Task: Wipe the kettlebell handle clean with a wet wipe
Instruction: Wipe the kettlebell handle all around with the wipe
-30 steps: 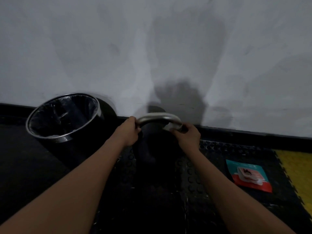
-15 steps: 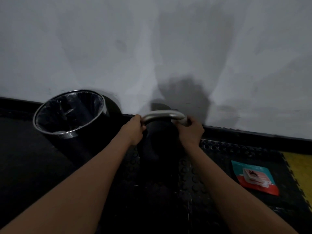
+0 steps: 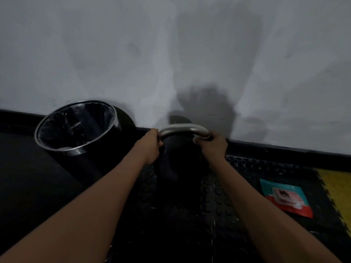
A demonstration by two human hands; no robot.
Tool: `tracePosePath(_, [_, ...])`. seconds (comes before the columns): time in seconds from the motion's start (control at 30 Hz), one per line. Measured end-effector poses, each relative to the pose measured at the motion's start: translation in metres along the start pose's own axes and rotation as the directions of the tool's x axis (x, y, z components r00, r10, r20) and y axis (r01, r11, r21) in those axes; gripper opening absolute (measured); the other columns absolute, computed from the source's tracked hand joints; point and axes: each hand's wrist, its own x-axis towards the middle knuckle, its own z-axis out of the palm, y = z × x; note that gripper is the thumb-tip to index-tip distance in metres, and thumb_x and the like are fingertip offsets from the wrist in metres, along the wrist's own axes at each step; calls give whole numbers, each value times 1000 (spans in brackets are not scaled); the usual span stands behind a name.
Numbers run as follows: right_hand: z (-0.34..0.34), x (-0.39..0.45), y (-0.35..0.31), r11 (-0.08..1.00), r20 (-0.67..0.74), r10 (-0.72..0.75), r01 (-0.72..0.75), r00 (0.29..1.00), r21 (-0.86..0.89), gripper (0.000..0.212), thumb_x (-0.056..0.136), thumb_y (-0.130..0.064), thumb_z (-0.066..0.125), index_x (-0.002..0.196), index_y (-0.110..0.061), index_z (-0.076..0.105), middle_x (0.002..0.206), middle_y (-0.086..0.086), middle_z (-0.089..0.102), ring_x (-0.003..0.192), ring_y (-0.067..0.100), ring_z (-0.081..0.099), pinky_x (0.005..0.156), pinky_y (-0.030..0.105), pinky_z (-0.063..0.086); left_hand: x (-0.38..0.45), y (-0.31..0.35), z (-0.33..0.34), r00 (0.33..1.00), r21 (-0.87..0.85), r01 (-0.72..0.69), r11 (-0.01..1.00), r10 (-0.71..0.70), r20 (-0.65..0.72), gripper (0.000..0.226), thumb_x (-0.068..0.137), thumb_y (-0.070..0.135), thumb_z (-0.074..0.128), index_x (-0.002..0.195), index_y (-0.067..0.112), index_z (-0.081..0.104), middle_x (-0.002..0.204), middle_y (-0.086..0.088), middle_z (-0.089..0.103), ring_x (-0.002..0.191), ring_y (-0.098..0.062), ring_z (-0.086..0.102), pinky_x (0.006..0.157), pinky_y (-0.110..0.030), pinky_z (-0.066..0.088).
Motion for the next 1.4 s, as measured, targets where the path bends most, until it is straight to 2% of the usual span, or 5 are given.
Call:
tracePosePath(0.27, [-11,16,5,998,254,-51,60,966,-29,19,71,-16,79,87,-16,71,80,3,68,75,11,62,63,21,47,1,-1,1,1000,-35,5,999,-5,2,25,97,21,51,118,9,45,122,-15,56,107,-33,57,85,-34,41])
tracePosePath(0.57, [4,9,17,1000,259,4,-7,966,8,22,79,-32,75,89,-14,71,83,1,70,81,11,64,73,26,48,1,-2,1,1000,-32,8,999,-8,-9,22,97,21,51,116,10,45,119,-14,56,101,-33,58,82,-34,42])
tracePosePath(0.8, [0,-2,-2,946,75,-212,224,974,-235,25,79,-35,70,98,-22,60,90,5,68,87,25,62,69,30,41,4,-1,4,1000,-47,6,999,-7,-18,20,96,19,50,113,11,44,115,-13,58,97,-31,59,77,-34,41])
tracePosePath(1.2, [3,2,21,998,228,-52,56,972,-8,20,84,-31,71,95,-15,65,88,1,67,87,14,63,79,26,46,4,1,5,1000,-69,18,997,-19,-21,23,96,18,50,116,10,42,118,-15,55,100,-34,58,81,-36,42])
tracePosePath(1.4, [-9,6,-1,939,244,-265,308,933,-156,19,79,-30,74,86,-16,62,81,5,66,74,17,60,66,30,43,6,1,7,999,-75,25,997,-27,-24,26,95,17,50,117,11,39,118,-15,55,97,-34,58,78,-36,41])
